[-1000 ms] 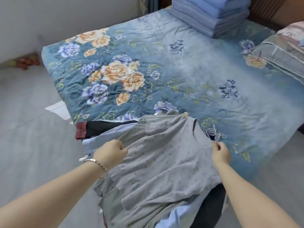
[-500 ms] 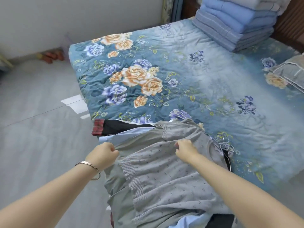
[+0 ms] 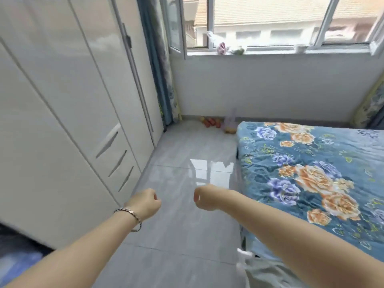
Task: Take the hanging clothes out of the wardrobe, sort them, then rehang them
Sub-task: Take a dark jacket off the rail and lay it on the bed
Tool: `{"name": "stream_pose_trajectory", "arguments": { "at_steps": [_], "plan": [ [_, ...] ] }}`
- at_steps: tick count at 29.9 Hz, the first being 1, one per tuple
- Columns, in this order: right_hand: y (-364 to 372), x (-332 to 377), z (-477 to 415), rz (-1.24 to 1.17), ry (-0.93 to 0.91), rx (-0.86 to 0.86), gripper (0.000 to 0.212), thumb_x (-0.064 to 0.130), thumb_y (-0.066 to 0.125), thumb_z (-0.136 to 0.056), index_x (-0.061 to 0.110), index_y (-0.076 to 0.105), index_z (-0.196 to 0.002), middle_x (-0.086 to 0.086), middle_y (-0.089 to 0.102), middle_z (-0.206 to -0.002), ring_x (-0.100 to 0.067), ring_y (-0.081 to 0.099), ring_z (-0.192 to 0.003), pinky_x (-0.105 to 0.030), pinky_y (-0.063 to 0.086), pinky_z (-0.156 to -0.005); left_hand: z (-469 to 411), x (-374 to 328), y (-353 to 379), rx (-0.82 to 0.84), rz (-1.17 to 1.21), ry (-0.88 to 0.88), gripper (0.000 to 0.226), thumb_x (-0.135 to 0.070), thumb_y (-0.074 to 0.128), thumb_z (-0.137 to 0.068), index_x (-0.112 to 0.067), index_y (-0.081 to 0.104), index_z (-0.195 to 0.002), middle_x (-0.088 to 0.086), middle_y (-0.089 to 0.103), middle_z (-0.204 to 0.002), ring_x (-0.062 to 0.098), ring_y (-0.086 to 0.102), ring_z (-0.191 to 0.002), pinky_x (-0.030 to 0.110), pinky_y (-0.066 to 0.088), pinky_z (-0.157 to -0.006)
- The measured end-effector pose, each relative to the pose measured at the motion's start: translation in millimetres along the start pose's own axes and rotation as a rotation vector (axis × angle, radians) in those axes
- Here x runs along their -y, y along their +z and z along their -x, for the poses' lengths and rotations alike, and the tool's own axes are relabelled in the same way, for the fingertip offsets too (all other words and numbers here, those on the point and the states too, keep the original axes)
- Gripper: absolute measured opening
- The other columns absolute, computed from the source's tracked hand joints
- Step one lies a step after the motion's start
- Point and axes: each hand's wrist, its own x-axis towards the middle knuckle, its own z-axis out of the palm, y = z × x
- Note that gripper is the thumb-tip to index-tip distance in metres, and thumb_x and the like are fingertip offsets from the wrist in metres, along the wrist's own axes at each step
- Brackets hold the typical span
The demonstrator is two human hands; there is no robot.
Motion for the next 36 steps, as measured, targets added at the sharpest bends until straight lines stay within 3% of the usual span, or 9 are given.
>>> {"name": "stream_pose_trajectory", "arguments": {
  "at_steps": [4,7,12,19,22,27,30,34,36],
  "plan": [
    [-50,127,-56,0.103,-0.171,-0.057,0.035,0.011,0.035,-0.096,0.003,0.053,-0.125,-0.015,0.055,-0.127,-0.033,0.053,-0.115,-0.031,0.043,-0.084,-3,105,-90,-0.18,0.034,-0.134,0.02,-0.022,0.045,-0.086,-0.016,0.049,-0.067,0.005,0.066,-0.082,0.025,0.066,-0.089,0.026,0.046,-0.074],
    [-80,218,-86,0.13,-0.304,-0.078,0.034,0.012,0.04,-0.095,0.003,0.055,-0.124,-0.016,0.056,-0.126,-0.032,0.054,-0.116,-0.032,0.044,-0.09,10,179,-144,-0.309,0.056,-0.259,0.023,-0.022,0.046,-0.086,-0.018,0.047,-0.064,0.0,0.056,-0.071,0.024,0.062,-0.084,0.023,0.04,-0.068],
    [-111,365,-119,0.284,-0.583,-0.126,0.032,0.012,0.04,-0.093,0.004,0.06,-0.117,-0.013,0.058,-0.124,-0.031,0.056,-0.112,-0.034,0.047,-0.093,47,285,-208,-0.48,0.117,-0.496,0.018,-0.021,0.044,-0.087,-0.019,0.049,-0.07,-0.001,0.063,-0.082,0.022,0.061,-0.08,0.024,0.04,-0.065],
    [-149,545,-117,0.357,-1.018,-0.129,0.03,0.016,0.043,-0.095,0.007,0.061,-0.116,-0.013,0.061,-0.118,-0.029,0.057,-0.111,-0.031,0.044,-0.086,132,370,-278,-0.71,0.157,-0.843,0.014,-0.022,0.044,-0.088,-0.017,0.055,-0.081,0.002,0.066,-0.081,0.021,0.056,-0.071,0.025,0.041,-0.064],
    [-164,614,-106,0.374,-1.165,-0.142,0.017,0.016,0.043,-0.093,0.014,0.059,-0.099,-0.008,0.058,-0.102,-0.029,0.058,-0.11,-0.03,0.043,-0.082,169,397,-308,-0.795,0.133,-0.992,0.013,-0.022,0.045,-0.089,-0.015,0.053,-0.08,0.001,0.058,-0.074,0.021,0.052,-0.067,0.024,0.038,-0.059],
    [-179,715,-87,0.156,-1.324,-0.099,0.026,0.013,0.046,-0.091,0.019,0.048,-0.066,-0.008,0.059,-0.09,-0.025,0.057,-0.083,-0.032,0.049,-0.075,223,442,-359,-0.918,0.073,-1.168,0.015,-0.021,0.044,-0.089,-0.013,0.049,-0.078,0.003,0.052,-0.071,0.021,0.048,-0.065,0.025,0.034,-0.055],
    [-180,783,-75,-0.029,-1.357,-0.046,0.027,0.012,0.046,-0.09,0.018,0.044,-0.063,-0.012,0.059,-0.089,-0.025,0.055,-0.082,-0.032,0.05,-0.072,249,465,-388,-0.974,0.034,-1.251,0.027,-0.02,0.044,-0.088,-0.014,0.039,-0.063,0.0,0.042,-0.06,0.018,0.041,-0.057,0.022,0.029,-0.05],
    [-177,870,-57,-0.257,-1.329,-0.067,0.032,0.015,0.044,-0.09,0.012,0.037,-0.059,-0.005,0.049,-0.066,-0.026,0.056,-0.068,-0.026,0.039,-0.053,268,498,-422,-1.009,-0.053,-1.307,0.031,-0.02,0.044,-0.087,-0.015,0.034,-0.059,-0.002,0.04,-0.057,0.016,0.041,-0.055,0.023,0.027,-0.047],
    [-176,908,-46,-0.365,-1.324,-0.057,0.031,0.024,0.046,-0.093,0.012,0.042,-0.065,-0.007,0.051,-0.077,-0.021,0.052,-0.069,-0.026,0.042,-0.059,273,511,-438,-1.01,-0.103,-1.297,0.031,-0.023,0.045,-0.09,-0.016,0.037,-0.061,-0.003,0.044,-0.06,0.018,0.047,-0.061,0.024,0.028,-0.048]
  ]
}}
